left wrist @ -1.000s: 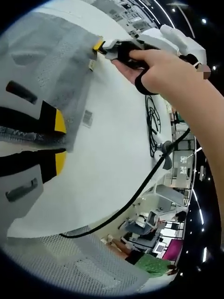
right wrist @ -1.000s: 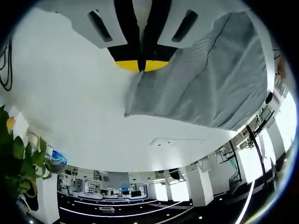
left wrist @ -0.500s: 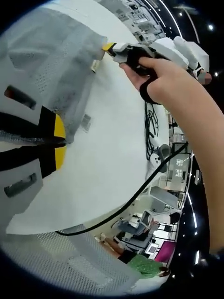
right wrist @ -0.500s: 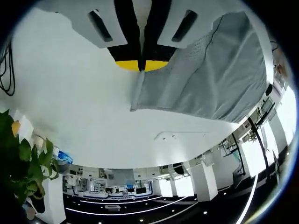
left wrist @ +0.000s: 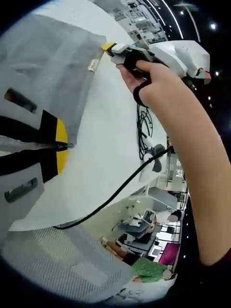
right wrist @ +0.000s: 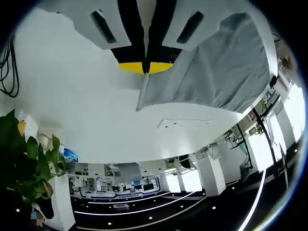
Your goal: Fold the towel on the table until its edges align and the towel forms a compact rectangular stack.
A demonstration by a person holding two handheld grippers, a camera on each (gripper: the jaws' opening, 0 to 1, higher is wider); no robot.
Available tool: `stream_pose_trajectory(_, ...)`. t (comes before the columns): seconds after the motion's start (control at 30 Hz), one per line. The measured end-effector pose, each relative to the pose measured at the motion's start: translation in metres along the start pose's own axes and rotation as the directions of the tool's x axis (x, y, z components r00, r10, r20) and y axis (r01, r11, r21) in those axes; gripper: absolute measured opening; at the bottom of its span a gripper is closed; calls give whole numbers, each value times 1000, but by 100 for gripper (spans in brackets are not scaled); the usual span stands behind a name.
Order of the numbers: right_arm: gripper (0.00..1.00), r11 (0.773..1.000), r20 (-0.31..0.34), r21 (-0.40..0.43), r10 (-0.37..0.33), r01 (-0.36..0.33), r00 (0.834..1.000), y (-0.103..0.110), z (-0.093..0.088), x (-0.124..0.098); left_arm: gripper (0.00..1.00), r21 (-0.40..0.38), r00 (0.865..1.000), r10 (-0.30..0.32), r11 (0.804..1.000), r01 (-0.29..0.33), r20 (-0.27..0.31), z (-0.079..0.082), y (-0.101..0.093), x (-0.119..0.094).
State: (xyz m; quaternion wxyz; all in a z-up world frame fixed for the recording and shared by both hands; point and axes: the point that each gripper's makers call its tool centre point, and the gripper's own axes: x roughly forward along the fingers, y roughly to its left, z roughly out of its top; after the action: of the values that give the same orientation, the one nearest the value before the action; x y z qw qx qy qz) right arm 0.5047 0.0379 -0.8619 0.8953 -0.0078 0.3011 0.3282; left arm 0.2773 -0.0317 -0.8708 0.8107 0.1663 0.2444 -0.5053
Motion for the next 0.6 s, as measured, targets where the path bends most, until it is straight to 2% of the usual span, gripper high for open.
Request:
stream_pose_trajectory(0.13,0,1000,28,19,7,-7,1000,6,12,-6,2,19,1000,11,1000,-11,15,10,1,-9)
stream_pose_trajectory(0.33,0,1000,50,21,10,-11,999,14,23,-13,2,8,998,33,999,-34,49,20,3,-24)
stream_pose_trajectory(0.5,0,1000,70,-8,7,-6,997,23,37,-20,2,18,995,65,998,-66,73,29,4,-38)
stream_pose_trajectory(0.6,0,1000,84,19,2,-3,996,28,45,-23,2,11,992,86,996,-87,91,33,5,-44)
